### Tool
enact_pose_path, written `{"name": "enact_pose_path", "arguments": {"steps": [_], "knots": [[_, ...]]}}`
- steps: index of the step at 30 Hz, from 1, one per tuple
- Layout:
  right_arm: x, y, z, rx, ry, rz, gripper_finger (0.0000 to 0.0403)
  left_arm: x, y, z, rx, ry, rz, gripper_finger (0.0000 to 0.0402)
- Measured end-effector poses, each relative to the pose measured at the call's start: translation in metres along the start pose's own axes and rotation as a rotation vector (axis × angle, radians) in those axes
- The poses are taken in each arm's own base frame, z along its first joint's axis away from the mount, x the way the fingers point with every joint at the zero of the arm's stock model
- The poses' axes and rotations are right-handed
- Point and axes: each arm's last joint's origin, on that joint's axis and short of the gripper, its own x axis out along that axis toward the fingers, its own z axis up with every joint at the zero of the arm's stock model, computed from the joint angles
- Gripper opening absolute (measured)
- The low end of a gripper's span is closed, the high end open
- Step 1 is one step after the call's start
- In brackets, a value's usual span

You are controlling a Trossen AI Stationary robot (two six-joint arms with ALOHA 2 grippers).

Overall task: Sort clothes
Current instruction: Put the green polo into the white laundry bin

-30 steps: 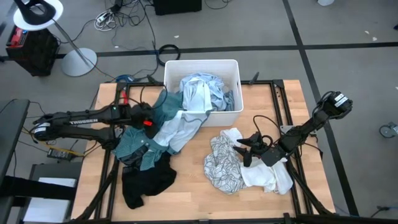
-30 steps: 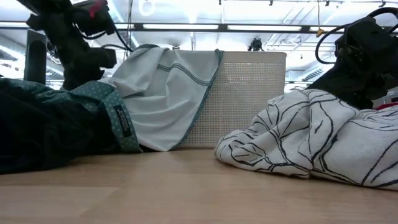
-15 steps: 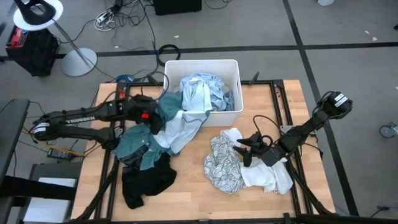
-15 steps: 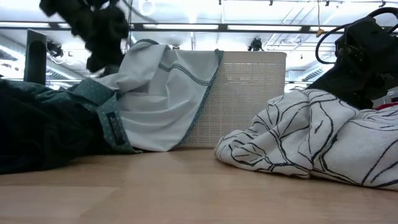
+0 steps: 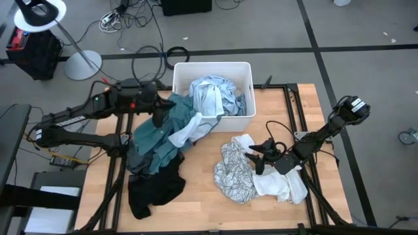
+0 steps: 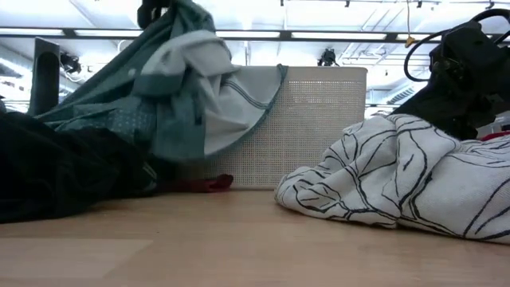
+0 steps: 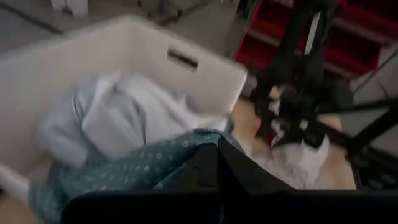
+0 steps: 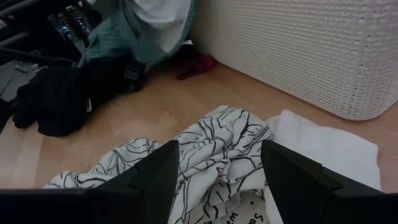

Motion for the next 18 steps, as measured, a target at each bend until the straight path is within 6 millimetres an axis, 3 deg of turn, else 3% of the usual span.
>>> {"name": "enact_pose_path", "arguments": {"steps": [8,18], "knots": [[0.001,-0.001,0.001,-0.007,-0.008,-0.010,0.0228,0.003,-0.015,0.051,0.085,-0.111,-0.003,0.0000],[0.002,-0.001,0.001,-0.014,-0.012,-0.017,0.0228,0.019,-0.041,0.136,0.225,-0.270,-0.023,0.0000]]}}
